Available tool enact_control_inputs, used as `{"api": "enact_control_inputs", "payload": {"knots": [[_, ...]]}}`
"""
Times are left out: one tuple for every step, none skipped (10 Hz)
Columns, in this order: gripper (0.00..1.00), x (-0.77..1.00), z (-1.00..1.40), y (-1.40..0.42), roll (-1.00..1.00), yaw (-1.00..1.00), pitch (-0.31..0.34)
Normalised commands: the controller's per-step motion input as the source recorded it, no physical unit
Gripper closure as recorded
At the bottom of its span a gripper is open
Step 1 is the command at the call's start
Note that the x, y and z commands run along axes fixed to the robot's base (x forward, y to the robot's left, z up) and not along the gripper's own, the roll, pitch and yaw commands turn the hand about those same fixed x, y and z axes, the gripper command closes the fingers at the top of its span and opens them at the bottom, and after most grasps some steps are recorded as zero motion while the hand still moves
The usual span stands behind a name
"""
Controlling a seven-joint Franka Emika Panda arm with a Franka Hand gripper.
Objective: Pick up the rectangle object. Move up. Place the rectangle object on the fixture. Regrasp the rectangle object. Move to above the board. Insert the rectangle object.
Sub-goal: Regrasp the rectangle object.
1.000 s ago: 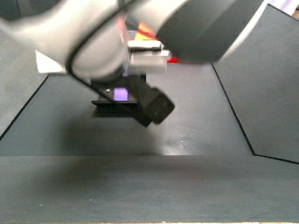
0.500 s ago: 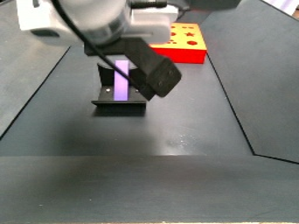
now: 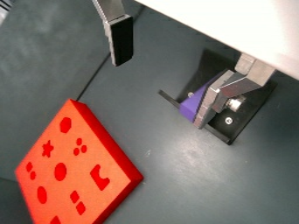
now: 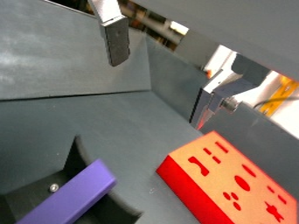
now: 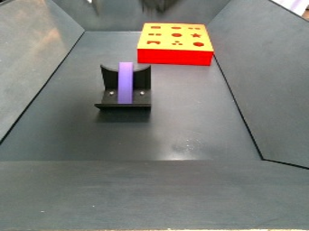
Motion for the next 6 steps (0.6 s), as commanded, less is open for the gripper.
{"api": "enact_control_inputs", "payload": {"knots": [[0.00, -0.02, 0.07, -0.36, 1.00, 0.01, 0.044], [0.00, -0.01, 0.04, -0.09, 1.00, 0.01, 0.044], [0.00, -0.02, 0.05, -0.03, 1.00, 0.01, 0.045], [0.00, -0.01, 0.02, -0.04, 1.00, 0.01, 0.040], [0.00, -0.02, 0.01, -0.04, 1.00, 0.01, 0.035], [0.00, -0.02, 0.02, -0.03, 1.00, 0.01, 0.031]]}}
